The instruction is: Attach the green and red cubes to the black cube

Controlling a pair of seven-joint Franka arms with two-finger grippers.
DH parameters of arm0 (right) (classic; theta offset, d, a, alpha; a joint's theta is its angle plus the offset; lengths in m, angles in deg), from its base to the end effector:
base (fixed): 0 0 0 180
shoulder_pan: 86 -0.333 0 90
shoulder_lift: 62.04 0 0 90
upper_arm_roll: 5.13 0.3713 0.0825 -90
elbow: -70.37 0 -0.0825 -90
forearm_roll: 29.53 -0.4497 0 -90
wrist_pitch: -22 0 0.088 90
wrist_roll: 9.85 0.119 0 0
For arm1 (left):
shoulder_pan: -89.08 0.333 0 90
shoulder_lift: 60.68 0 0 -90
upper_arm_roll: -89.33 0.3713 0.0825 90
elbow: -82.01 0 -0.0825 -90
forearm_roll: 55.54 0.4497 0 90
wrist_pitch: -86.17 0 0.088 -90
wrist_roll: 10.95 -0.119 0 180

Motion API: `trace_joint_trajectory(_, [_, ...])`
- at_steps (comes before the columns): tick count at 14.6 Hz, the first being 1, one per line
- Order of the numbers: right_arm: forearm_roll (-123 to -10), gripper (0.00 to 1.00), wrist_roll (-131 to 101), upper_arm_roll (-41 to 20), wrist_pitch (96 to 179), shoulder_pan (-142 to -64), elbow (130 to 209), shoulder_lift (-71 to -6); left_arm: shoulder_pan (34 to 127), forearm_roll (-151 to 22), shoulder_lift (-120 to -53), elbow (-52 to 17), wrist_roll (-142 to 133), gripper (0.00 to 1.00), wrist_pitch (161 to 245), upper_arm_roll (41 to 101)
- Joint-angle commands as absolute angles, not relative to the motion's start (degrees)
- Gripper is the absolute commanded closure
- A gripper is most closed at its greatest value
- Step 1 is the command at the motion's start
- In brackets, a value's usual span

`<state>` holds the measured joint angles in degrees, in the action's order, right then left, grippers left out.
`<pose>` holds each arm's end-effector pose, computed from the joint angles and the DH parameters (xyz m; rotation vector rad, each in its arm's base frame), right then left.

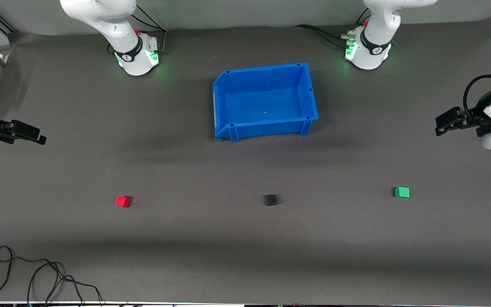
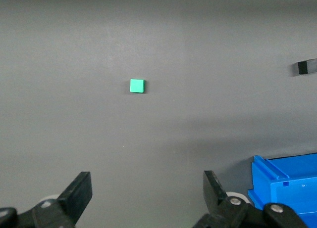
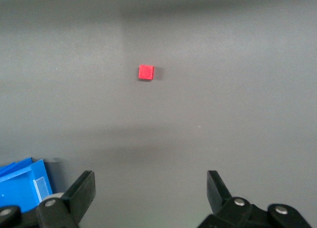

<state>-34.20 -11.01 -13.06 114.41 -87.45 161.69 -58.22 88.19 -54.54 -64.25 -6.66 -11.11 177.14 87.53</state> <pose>0.6417 -0.0606 0.6175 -3.0621 0.1503 0.0645 0.6428 -0.0275 0.6424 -3.1244 0.0784 0.0340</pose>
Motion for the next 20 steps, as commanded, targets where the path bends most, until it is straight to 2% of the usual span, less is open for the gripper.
trace_joint_trajectory(1, [-33.4,0.00,-11.5,-13.0,114.2,-87.6,161.7,-58.6,87.8,-54.6,-63.6,-6.8,-10.3,0.00,176.4,87.8])
trace_joint_trajectory(11, [-33.4,0.00,-11.5,-12.9,114.2,-87.6,161.5,-58.5,88.0,-54.7,-63.9,-6.8,-9.6,0.00,176.3,88.0])
trace_joint_trajectory(17, [-33.4,0.00,-12.1,-13.0,115.0,-86.9,160.6,-57.6,95.3,-61.1,-66.1,-7.0,6.7,0.00,176.5,88.0])
trace_joint_trajectory(20, [-33.4,0.00,-12.0,-13.0,115.2,-87.5,160.0,-55.0,98.4,-61.7,-66.8,-7.1,14.2,0.00,176.6,88.0])
